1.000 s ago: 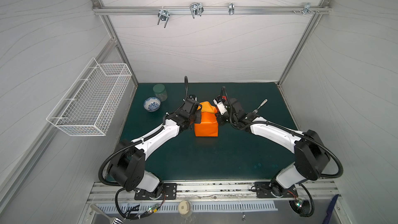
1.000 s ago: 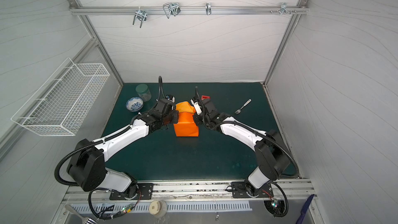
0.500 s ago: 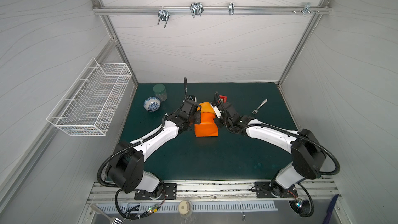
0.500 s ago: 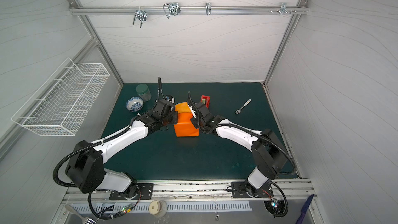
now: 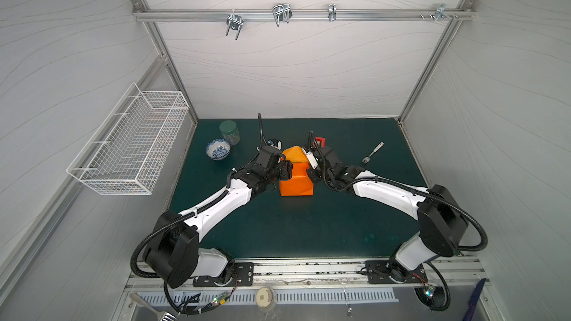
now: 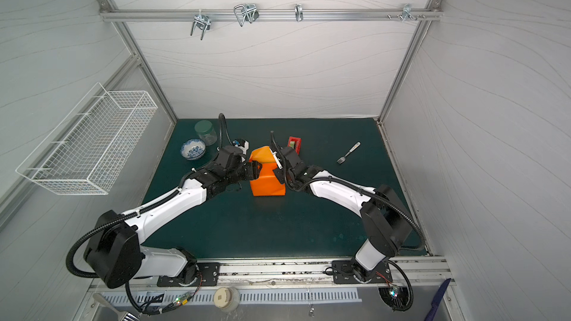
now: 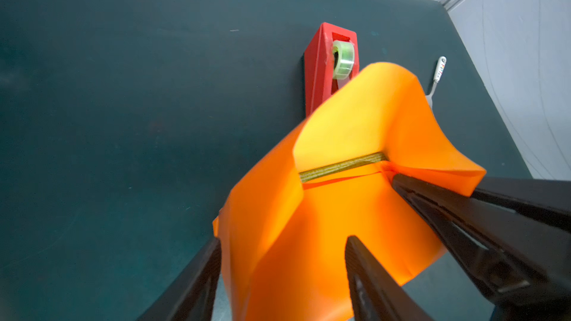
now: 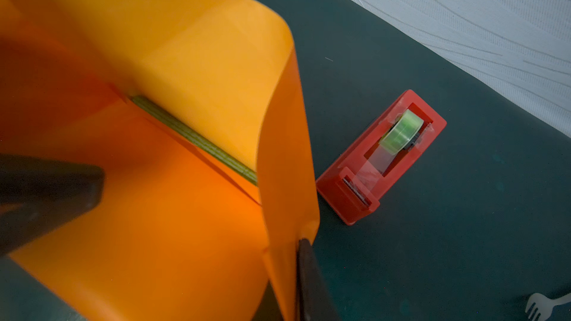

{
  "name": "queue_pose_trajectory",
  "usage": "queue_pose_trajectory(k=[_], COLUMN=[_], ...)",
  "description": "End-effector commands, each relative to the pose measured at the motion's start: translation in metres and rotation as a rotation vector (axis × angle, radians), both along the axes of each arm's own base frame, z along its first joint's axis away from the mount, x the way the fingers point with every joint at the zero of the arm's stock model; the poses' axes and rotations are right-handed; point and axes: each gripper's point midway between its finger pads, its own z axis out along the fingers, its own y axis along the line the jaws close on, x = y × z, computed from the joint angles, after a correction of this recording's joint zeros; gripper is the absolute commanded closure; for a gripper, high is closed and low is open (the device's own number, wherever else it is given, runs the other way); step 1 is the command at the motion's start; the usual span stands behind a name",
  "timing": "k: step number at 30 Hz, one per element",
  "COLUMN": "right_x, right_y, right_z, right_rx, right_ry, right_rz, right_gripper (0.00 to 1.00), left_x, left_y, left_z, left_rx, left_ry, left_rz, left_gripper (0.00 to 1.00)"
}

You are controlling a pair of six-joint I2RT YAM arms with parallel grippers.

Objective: Wrap the gift box in paper
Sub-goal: 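Pinch the top paper edges together with both grippers above the box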

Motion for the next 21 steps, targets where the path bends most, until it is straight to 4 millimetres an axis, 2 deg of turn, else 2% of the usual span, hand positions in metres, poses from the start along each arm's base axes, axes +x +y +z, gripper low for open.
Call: queue_pose_trajectory(k=[1, 6, 10, 21], right_x=[-0.004, -0.006, -0.008, -0.009], right_y=[0.002, 0.005, 0.004, -0.002], right_z=[0.001, 0.002, 0.009, 0.032], right_rx=[0.018, 0.031, 0.048, 0.204], right_ry=[0.004, 0.010, 0.006, 0.074], right_rz=[0.015, 0.028, 0.033, 0.038], right_gripper=[0.92, 0.92, 0.90, 0.74], left_x=[0.009, 0.017, 0.014, 0.002], left_y=[-0.011, -0.008, 0.000, 0.009], left_z=[-0.006, -0.019, -0.033, -0.057], left_rx=[-0.017, 0.026, 0.057, 0.077], left_ry=[0.009, 0.030, 0.046, 0.089], left_rz=[-0.011, 0.011, 0.042, 0.055], left_gripper=[0.33, 0.33, 0.34, 0.37])
